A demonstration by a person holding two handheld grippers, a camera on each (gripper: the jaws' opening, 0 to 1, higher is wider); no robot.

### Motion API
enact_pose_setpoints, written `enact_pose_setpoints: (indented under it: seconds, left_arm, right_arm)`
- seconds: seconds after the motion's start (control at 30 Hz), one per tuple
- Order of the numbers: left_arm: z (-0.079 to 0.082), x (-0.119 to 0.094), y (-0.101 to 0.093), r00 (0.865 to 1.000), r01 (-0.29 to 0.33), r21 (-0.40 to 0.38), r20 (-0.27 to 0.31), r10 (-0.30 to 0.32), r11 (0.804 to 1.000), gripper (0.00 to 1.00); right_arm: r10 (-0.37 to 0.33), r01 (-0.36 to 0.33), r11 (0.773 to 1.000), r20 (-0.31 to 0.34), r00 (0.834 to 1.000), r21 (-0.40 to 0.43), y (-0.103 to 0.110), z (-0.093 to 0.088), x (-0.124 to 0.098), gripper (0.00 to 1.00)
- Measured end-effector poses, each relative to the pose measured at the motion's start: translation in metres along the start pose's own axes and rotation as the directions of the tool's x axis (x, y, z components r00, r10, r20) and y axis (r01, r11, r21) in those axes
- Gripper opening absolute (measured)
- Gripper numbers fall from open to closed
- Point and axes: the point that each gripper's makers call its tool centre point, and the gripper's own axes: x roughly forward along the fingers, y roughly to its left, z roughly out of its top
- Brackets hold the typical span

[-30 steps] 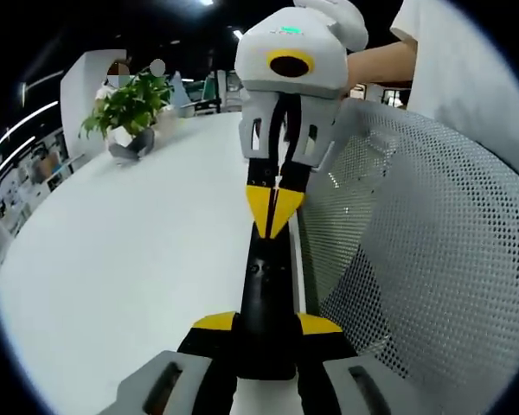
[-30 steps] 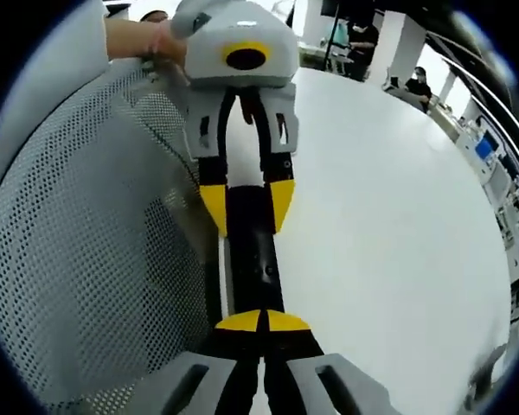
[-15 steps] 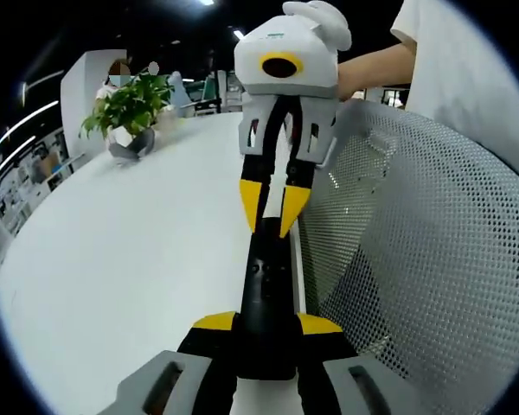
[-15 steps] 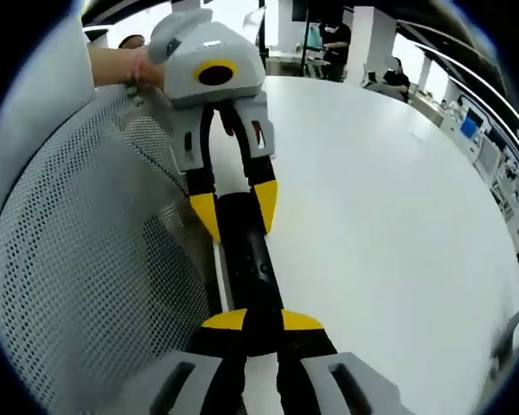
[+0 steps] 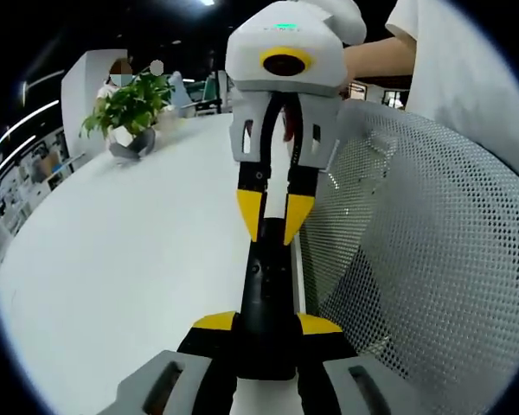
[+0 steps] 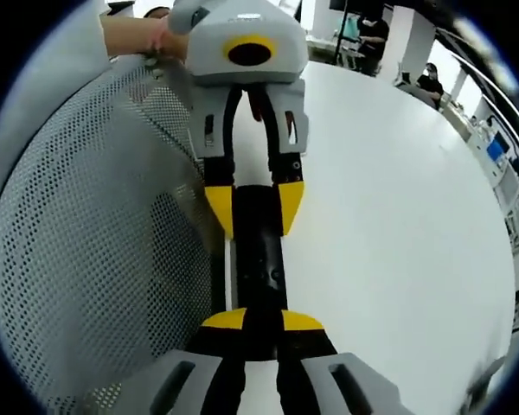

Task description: Press the specified remote control buttons in sequence, fully releasing each button before pressing the next.

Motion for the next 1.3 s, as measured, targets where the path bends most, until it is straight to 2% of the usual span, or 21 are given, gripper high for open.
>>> enact_pose_setpoints:
  seconds: [0.13,0.2,0.23,0.27,0.3,0.37,0.53,0.63,0.7,0.77,0.9,1.07,1.13,1.2,1.23,1.3]
  left_arm:
    - [0.000,0.000,0.000,1.000,0.000,0.000,0.000,0.000,1.000,0.24]
    - [0.000,0.000,0.000,1.000,0.000,0.000,0.000,0.000,1.000,0.24]
    - [0.000,0.000,0.000,1.000,0.000,0.000,0.001,0.000,1.000,0.24]
    - [0.000,0.000,0.000,1.000,0.000,-0.001,0.002,0.000,1.000,0.24]
    - [0.000,0.000,0.000,1.000,0.001,-0.002,0.003,-0.001,1.000,0.24]
    - [0.000,0.000,0.000,1.000,0.000,-0.003,0.003,0.000,1.000,0.24]
    - [0.000,0.000,0.000,1.000,0.001,-0.003,0.004,-0.001,1.000,0.24]
    - [0.000,0.000,0.000,1.000,0.001,-0.003,0.003,-0.001,1.000,0.24]
    - [0.000,0.000,0.000,1.000,0.001,-0.003,0.004,-0.001,1.000,0.24]
    - [0.000,0.000,0.000,1.000,0.001,-0.003,0.004,-0.001,1.000,0.24]
    - [0.000,0.000,0.000,1.000,0.001,-0.005,0.005,-0.001,1.000,0.24]
    - [0.000,0.001,0.000,1.000,0.001,-0.005,0.005,-0.001,1.000,0.24]
    - [0.000,0.001,0.000,1.000,0.001,-0.003,0.004,-0.001,1.000,0.24]
    - [0.000,0.001,0.000,1.000,0.001,-0.005,0.004,-0.001,1.000,0.24]
    - [0.000,0.001,0.000,1.000,0.000,-0.004,0.004,0.000,1.000,0.24]
    - [0.000,0.001,0.000,1.000,-0.001,-0.003,0.003,0.001,1.000,0.24]
  right_arm:
    - [0.002,-0.002,1.000,0.006,1.000,0.016,-0.001,-0.002,0.000,0.10]
    - [-0.017,0.015,1.000,0.096,0.995,0.017,-0.001,0.000,-0.002,0.10]
    - [-0.032,0.027,0.999,0.156,0.987,0.036,-0.001,0.000,-0.003,0.10]
    - [-0.041,0.026,0.997,0.188,0.981,0.077,-0.001,0.000,-0.003,0.11]
    - [-0.056,0.038,0.996,0.226,0.973,0.083,-0.001,0.000,-0.004,0.11]
    - [-0.064,0.052,0.997,0.259,0.964,0.053,0.000,-0.001,-0.004,0.10]
    - [-0.036,0.038,0.999,0.243,0.969,-0.005,0.000,0.006,-0.002,0.10]
    - [-0.019,0.018,1.000,0.244,0.970,0.004,0.000,0.010,0.000,0.08]
    - [-0.004,0.007,1.000,0.205,0.979,-0.012,0.001,0.008,0.000,0.08]
    - [0.009,0.001,0.998,0.159,0.987,-0.064,0.002,0.008,0.000,0.08]
    - [0.051,-0.050,0.999,0.110,0.993,-0.013,0.000,0.007,0.002,0.08]
    - [0.040,-0.039,0.999,0.047,0.998,-0.015,0.001,0.008,0.003,0.08]
    - [0.024,-0.026,0.999,0.083,0.996,0.030,0.000,0.008,0.002,0.08]
    - [0.000,-0.006,0.999,0.160,0.987,0.035,-0.001,0.008,0.000,0.08]
    - [-0.014,-0.002,0.997,0.208,0.978,0.078,0.000,0.008,-0.001,0.08]
    - [-0.034,0.019,0.998,0.252,0.967,0.065,-0.001,0.008,-0.001,0.08]
